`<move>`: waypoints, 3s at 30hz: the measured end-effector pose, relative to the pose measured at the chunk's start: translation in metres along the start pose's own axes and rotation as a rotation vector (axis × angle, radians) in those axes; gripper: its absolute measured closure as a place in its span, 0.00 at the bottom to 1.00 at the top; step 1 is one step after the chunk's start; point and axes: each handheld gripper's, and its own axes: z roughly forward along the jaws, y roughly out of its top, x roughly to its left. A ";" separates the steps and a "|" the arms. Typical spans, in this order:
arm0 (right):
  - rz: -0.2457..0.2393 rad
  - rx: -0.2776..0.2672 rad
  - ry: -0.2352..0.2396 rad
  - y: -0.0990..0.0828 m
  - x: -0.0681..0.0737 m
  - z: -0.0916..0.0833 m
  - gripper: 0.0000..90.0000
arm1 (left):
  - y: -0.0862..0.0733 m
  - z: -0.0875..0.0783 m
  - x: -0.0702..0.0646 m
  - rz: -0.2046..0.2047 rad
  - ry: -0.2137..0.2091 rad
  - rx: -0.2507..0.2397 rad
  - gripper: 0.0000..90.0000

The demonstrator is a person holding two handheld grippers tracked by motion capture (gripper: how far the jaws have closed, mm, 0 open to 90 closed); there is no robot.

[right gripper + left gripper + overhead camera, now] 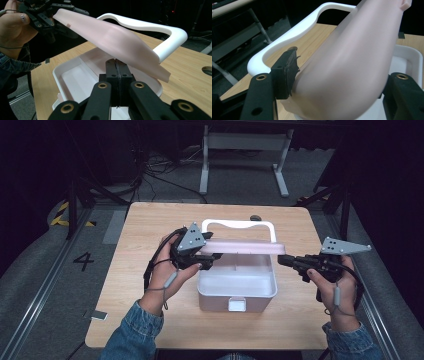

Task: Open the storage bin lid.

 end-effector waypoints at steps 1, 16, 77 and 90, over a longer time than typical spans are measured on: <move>0.000 0.000 0.000 0.000 0.000 0.000 1.00 | 0.000 0.000 0.000 0.013 0.012 0.003 0.45; -0.003 -0.007 -0.003 0.000 -0.001 0.000 0.97 | -0.001 -0.002 0.003 -0.015 0.041 -0.017 0.57; 0.029 0.108 -0.166 -0.014 -0.034 -0.010 0.70 | 0.021 0.033 0.077 -0.192 0.169 -0.033 0.71; 0.081 0.116 -0.227 -0.029 -0.043 -0.026 0.69 | 0.018 0.047 0.092 -0.218 0.170 -0.011 0.69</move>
